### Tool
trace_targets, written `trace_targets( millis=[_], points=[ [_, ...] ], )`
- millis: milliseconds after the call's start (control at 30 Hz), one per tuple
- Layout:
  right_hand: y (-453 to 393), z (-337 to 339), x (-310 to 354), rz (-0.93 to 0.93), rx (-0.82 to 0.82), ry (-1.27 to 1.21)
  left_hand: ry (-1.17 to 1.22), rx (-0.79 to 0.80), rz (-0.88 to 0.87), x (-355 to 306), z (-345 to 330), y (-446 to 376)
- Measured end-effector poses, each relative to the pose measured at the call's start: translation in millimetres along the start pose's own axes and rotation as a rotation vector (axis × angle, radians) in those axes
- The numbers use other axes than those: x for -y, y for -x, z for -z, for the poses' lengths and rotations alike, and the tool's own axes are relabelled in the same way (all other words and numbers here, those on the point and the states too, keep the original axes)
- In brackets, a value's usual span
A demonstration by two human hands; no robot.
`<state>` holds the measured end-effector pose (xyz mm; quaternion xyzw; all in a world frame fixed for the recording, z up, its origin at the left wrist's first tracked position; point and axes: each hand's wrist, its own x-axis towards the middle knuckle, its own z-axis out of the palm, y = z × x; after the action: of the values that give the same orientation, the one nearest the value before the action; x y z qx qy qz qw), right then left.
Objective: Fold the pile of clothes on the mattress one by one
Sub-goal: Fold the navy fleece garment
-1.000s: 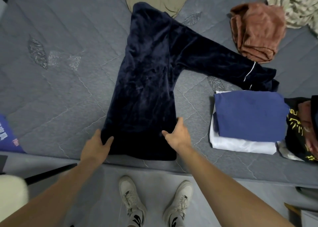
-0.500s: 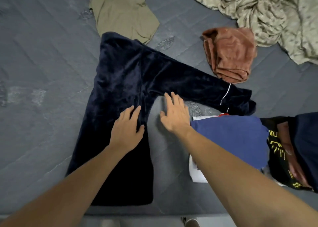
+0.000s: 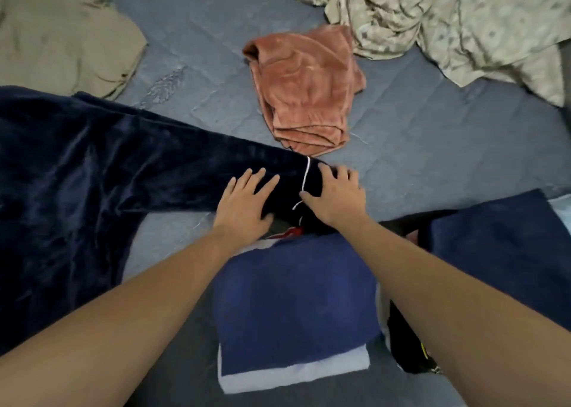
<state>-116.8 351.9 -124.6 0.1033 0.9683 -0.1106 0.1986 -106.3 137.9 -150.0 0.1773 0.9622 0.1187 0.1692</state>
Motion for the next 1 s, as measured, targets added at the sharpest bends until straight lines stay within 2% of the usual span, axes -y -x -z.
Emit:
trace_targets(
  millis=[100, 200, 267, 400, 467, 533, 700, 867, 933, 1000],
  points=[
    [-19.6, 11.3, -40.3, -0.217, 0.176, -0.267, -0.015, 0.03, -0.051, -40.0, -3.3, -26.9],
    [-35.5, 14.0, -65.6, -0.226, 0.273, -0.615, 0.011, 0.067, -0.132, -53.2, -1.7, -39.5],
    [-40.2, 12.3, -69.8, -0.198, 0.285, -0.757, 0.05, 0.072, -0.19, -50.6, -0.6, -41.6],
    [-37.7, 11.8, -63.4, -0.055, 0.182, -0.72, 0.126, 0.025, -0.216, -44.2, -3.8, -38.4],
    [-36.8, 14.8, -61.4, -0.01, 0.119, -0.736, 0.211, -0.046, -0.172, -45.9, -5.5, -36.4],
    [-36.3, 20.8, -64.7, 0.006, 0.124, -0.811, 0.325, -0.102, -0.099, -50.7, -6.1, -34.0],
    [-32.2, 40.2, -75.3, -0.1, 0.285, -0.95, 0.509, -0.137, -0.058, -59.6, -5.9, -22.7],
    [-36.9, 38.4, -76.4, -0.171, 0.114, -0.899, 0.743, -0.27, -0.095, -68.8, 6.6, -14.6],
    [-38.8, 33.8, -72.9, -0.189, 0.081, -0.911, 0.714, -0.218, -0.147, -70.2, 9.6, -13.7],
    [-38.0, 33.6, -67.9, -0.247, 0.111, -0.906, 0.591, -0.063, -0.232, -68.2, 7.5, -11.7]
  ],
)
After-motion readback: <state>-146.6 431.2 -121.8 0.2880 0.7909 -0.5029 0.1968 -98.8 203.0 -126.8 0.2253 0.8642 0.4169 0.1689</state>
